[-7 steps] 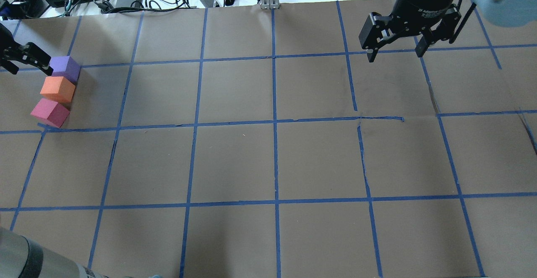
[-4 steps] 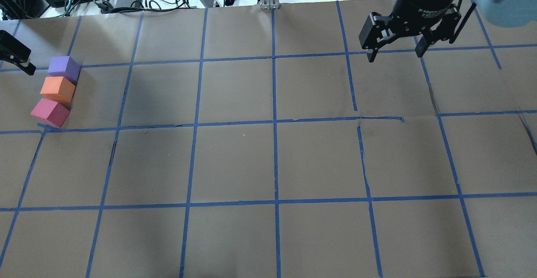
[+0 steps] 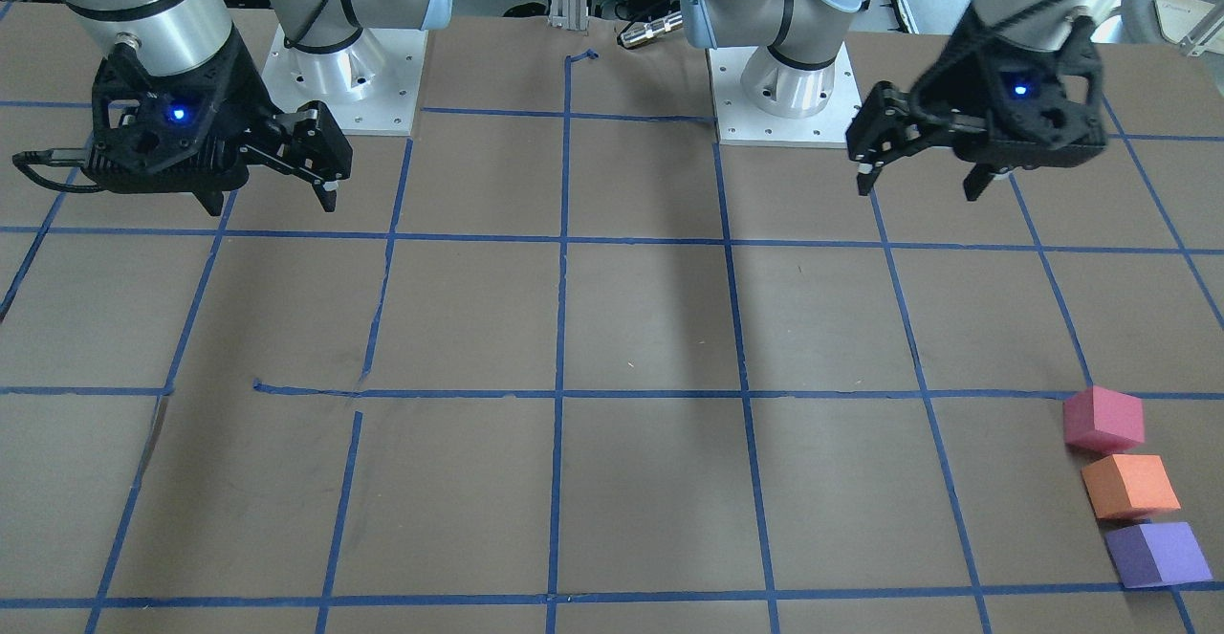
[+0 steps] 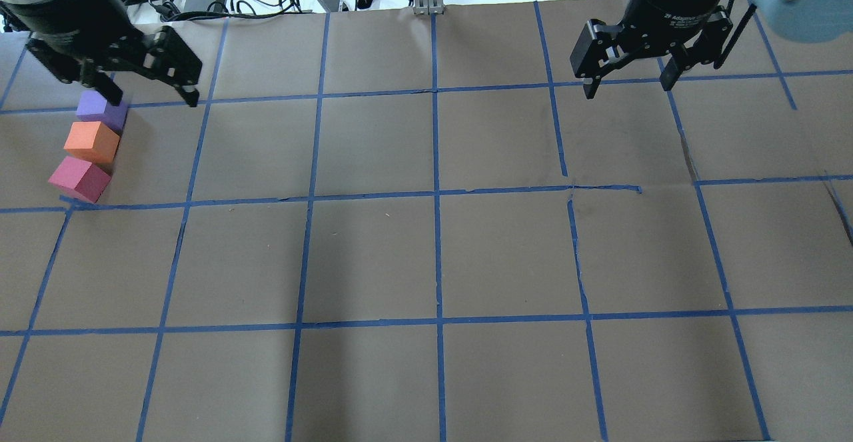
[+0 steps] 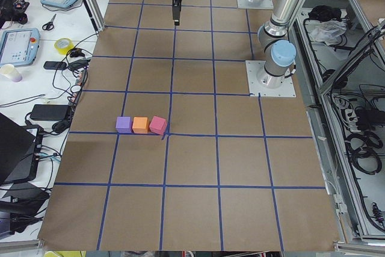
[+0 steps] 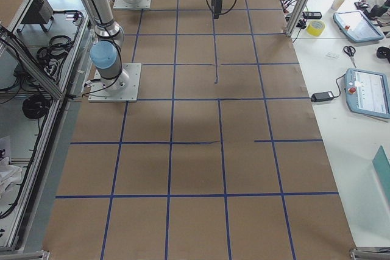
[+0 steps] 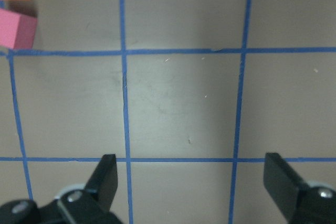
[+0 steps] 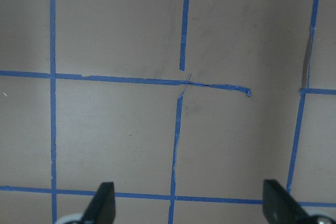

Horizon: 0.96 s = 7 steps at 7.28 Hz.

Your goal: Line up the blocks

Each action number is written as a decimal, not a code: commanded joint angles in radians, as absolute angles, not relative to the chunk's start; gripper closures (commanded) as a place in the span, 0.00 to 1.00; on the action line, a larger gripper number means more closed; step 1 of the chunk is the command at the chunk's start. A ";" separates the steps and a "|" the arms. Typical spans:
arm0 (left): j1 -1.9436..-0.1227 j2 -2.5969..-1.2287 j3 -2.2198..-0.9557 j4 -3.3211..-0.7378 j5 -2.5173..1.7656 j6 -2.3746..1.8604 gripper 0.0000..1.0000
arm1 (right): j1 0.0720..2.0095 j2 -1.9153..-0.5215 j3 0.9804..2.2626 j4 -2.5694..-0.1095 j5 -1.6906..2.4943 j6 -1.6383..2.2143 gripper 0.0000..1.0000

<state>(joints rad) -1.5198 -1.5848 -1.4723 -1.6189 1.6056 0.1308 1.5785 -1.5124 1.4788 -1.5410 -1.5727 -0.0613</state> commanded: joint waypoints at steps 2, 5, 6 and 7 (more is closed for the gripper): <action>-1.722 -1.615 -1.468 -1.560 1.588 -0.081 0.00 | 1.578 -1.513 1.479 -1.540 -1.572 -0.061 0.00; -1.724 -1.615 -1.477 -1.560 1.531 -0.127 0.00 | 1.578 -1.511 1.479 -1.542 -1.574 -0.061 0.00; -1.720 -1.606 -1.479 -1.560 1.532 -0.132 0.00 | 1.578 -1.511 1.479 -1.540 -1.572 -0.061 0.00; -1.715 -1.591 -1.482 -1.565 1.546 -0.118 0.00 | 1.578 -1.512 1.479 -1.542 -1.572 -0.061 0.00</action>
